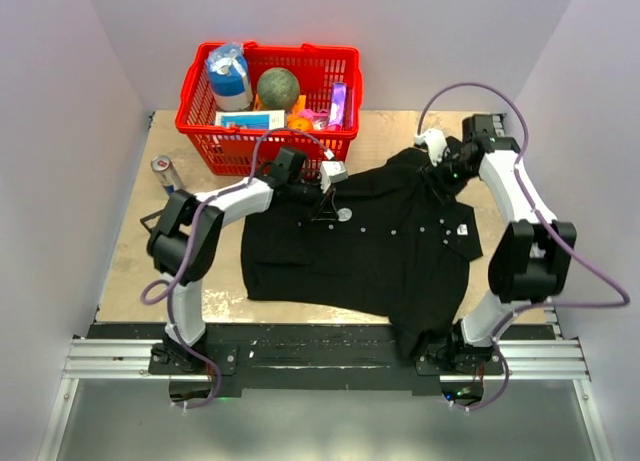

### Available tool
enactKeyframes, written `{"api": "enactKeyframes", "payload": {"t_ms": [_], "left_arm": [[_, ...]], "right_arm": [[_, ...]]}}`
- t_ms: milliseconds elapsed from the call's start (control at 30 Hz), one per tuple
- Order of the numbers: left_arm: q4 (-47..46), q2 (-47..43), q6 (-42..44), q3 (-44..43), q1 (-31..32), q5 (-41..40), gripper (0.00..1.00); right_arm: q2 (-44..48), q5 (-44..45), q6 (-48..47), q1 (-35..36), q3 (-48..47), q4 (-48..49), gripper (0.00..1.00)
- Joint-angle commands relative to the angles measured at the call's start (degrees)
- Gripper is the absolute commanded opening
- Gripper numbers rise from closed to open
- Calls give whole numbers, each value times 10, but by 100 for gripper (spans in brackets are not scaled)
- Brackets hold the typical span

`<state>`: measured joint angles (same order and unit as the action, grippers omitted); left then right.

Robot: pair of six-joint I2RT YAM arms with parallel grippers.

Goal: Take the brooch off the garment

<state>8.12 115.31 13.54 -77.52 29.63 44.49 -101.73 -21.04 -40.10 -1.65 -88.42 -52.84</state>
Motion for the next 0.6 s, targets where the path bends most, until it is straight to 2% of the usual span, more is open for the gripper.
{"api": "enactKeyframes", "payload": {"t_ms": [0,133,267,567], "left_arm": [[-1,-94,78,48,-17,17,0],[33,-120,91,77,-39,14,0],[71,-157,147,127,-54,-11,0],[95,-167,175,177,-90,-32,0]], "right_arm": [[74,-15,-85,-3,106,-18,56],[111,-9,-99,-3,210,2,53],[123,3,-99,-3,257,21,51],[65,41,-82,-3,269,64,47]]}}
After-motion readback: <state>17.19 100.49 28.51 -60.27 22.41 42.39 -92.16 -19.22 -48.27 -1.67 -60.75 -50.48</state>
